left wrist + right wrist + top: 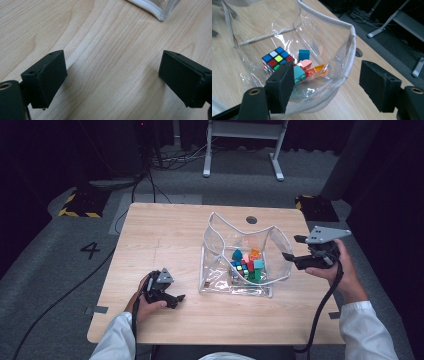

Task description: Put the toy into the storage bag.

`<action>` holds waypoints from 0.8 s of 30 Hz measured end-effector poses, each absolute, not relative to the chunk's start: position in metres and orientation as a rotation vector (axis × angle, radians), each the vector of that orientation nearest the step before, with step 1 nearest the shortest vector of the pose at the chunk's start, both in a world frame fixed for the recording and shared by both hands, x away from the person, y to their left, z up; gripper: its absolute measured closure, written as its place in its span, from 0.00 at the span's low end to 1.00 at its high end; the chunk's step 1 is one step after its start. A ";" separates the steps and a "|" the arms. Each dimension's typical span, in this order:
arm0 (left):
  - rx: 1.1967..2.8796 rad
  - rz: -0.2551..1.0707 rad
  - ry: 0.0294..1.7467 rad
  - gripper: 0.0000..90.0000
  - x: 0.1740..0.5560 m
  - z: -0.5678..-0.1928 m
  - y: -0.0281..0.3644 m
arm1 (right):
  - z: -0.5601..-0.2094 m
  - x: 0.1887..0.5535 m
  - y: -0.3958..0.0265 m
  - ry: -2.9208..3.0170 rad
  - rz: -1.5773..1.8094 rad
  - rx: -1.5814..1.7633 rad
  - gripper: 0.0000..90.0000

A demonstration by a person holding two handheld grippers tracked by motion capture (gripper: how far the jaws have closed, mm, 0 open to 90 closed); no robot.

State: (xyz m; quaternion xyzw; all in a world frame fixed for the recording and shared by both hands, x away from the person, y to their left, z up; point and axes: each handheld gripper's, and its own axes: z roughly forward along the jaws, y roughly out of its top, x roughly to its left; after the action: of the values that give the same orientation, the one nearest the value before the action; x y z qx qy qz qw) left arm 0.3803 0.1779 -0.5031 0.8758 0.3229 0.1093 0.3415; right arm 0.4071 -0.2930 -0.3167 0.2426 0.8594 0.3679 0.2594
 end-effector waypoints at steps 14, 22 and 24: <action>2.282 0.286 0.834 0.09 0.381 -0.503 0.178 | -0.351 0.365 -0.335 2.236 1.071 0.707 0.28; 2.281 0.286 0.834 0.09 0.381 -0.503 0.178 | -0.391 0.355 -0.348 2.236 1.048 0.788 0.28; 2.281 0.286 0.834 0.09 0.381 -0.503 0.178 | -0.404 0.353 -0.352 2.260 1.030 0.811 0.27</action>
State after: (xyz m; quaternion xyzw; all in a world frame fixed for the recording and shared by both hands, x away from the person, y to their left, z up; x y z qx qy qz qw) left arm 0.3806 0.1781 -0.5029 0.8768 0.3206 0.1099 0.3412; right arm 0.3527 -0.3515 -0.4041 0.2997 0.8349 0.3804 0.2615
